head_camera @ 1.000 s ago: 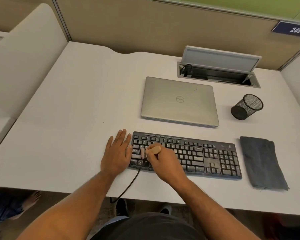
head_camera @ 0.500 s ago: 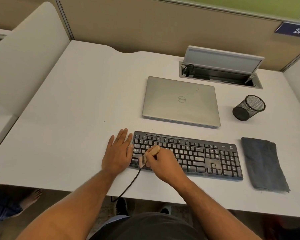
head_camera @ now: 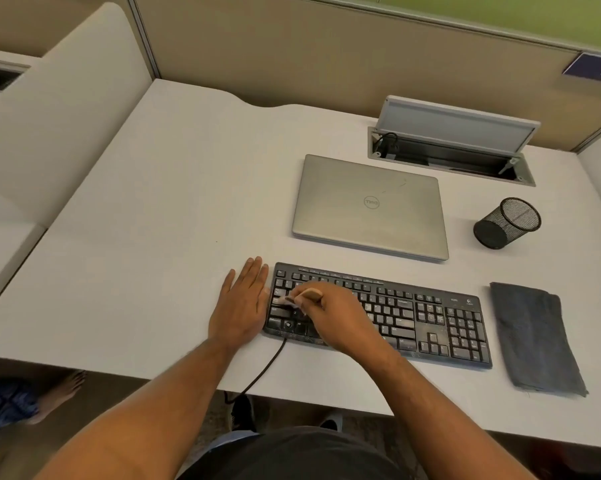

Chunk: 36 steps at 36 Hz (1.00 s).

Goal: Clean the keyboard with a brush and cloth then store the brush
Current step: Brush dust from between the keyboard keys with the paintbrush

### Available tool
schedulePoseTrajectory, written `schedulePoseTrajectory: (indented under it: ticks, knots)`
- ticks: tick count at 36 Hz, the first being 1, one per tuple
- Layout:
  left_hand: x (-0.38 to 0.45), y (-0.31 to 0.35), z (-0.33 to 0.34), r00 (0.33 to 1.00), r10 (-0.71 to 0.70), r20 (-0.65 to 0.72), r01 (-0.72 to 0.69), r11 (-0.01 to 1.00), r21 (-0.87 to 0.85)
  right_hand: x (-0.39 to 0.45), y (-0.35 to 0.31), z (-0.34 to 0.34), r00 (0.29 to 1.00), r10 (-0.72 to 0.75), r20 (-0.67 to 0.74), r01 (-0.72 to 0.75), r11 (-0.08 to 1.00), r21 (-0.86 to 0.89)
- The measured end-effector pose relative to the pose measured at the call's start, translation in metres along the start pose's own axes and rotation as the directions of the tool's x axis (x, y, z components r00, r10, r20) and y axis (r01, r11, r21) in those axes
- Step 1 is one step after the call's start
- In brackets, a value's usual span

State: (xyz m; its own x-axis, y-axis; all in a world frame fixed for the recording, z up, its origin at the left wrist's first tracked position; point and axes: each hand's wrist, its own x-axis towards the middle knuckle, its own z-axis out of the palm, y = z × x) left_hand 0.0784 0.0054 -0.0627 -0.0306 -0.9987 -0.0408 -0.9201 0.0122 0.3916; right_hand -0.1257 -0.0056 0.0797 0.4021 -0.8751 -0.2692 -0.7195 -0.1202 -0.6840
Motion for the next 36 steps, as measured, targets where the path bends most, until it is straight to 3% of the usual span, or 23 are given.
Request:
schedulePoseTrajectory:
  ticks: [3, 7, 12, 16, 25, 30, 36]
  knots:
    - [0.000, -0.001, 0.001, 1.000, -0.008, -0.011, 0.008, 1.000, -0.028, 0.004, -0.002, 0.006, 0.998, -0.048, 0.037, 0.052, 0.992, -0.116]
    - [0.001, -0.002, 0.003, 1.000, -0.012, -0.009, 0.012, 0.999, -0.039, 0.011, -0.009, 0.019, 0.993, -0.074, 0.087, 0.083, 0.990, -0.110]
    - [0.001, -0.005, 0.002, 1.000, 0.011, -0.012, -0.012, 0.998, -0.066, 0.015, -0.017, 0.014, 0.994, -0.017, 0.104, 0.008, 0.996, 0.086]
    - [0.000, -0.007, 0.004, 0.999, 0.014, -0.047, -0.018, 0.995, -0.099, 0.014, -0.010, 0.011, 0.998, 0.062, -0.005, -0.060, 0.983, 0.172]
    - [0.001, -0.006, 0.005, 1.000, -0.003, -0.025, 0.001, 0.997, -0.082, 0.011, -0.011, 0.025, 0.992, 0.119, 0.037, -0.122, 0.985, 0.121]
    - [0.001, -0.006, 0.005, 1.000, -0.004, -0.022, 0.003, 0.997, -0.073, 0.009, -0.014, 0.026, 0.990, 0.116, -0.086, -0.107, 0.988, 0.108]
    - [0.002, -0.004, 0.003, 1.000, -0.001, -0.001, 0.001, 0.998, -0.068, 0.001, -0.017, 0.031, 0.997, 0.068, 0.028, -0.068, 0.998, 0.007]
